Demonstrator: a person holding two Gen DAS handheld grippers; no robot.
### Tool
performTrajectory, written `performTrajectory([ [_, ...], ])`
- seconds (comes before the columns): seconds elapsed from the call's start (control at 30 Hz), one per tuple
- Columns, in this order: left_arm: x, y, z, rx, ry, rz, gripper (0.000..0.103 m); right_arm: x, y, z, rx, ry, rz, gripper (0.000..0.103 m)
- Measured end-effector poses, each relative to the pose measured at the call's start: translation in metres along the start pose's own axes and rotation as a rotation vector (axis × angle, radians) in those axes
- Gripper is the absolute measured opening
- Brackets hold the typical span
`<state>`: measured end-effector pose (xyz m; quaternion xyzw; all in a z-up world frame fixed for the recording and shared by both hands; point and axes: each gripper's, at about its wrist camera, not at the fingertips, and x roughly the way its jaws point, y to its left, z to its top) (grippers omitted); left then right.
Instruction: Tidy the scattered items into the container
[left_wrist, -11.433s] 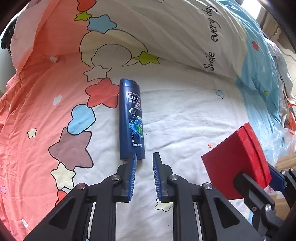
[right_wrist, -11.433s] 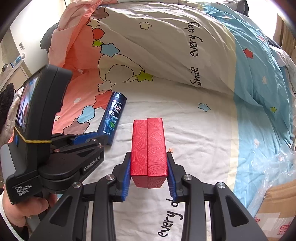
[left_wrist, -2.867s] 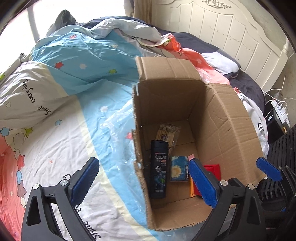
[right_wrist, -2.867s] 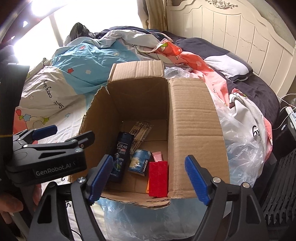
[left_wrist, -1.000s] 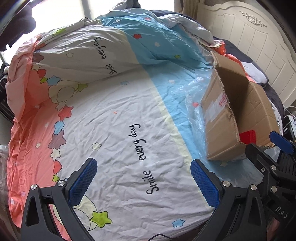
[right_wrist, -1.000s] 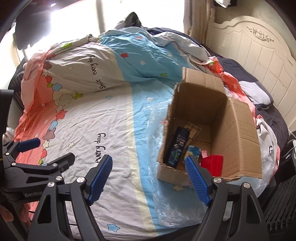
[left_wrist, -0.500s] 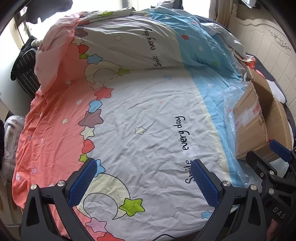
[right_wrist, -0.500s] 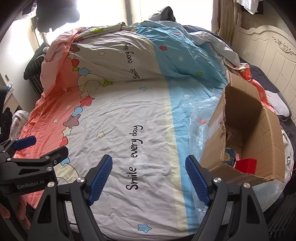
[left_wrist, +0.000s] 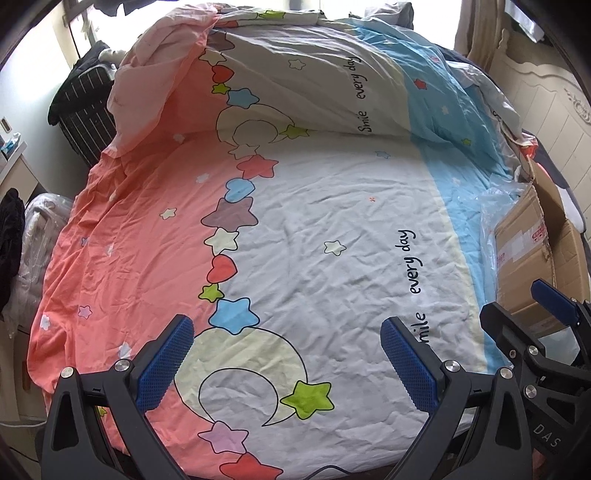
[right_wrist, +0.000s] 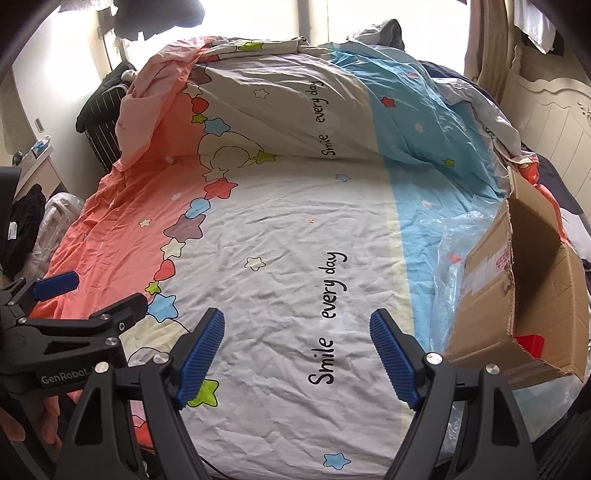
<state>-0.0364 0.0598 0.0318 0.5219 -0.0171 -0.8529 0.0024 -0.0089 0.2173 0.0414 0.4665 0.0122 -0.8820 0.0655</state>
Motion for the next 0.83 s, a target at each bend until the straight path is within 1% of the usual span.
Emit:
performTrajectory([
  [0.3, 0.003, 0.011, -0.001, -0.020, -0.007, -0.004, 0.103, 0.005, 0.015, 0.002, -0.034, 0.009, -0.007, 0.078],
  [0.73, 0.006, 0.014, -0.001, -0.028, -0.005, -0.006, 0.103, 0.007, 0.017, 0.004, -0.038, 0.011, -0.011, 0.078],
  [0.83, 0.006, 0.014, -0.002, -0.022, -0.009, 0.007, 0.103, 0.007, 0.016, 0.004, -0.042, 0.008, -0.014, 0.078],
])
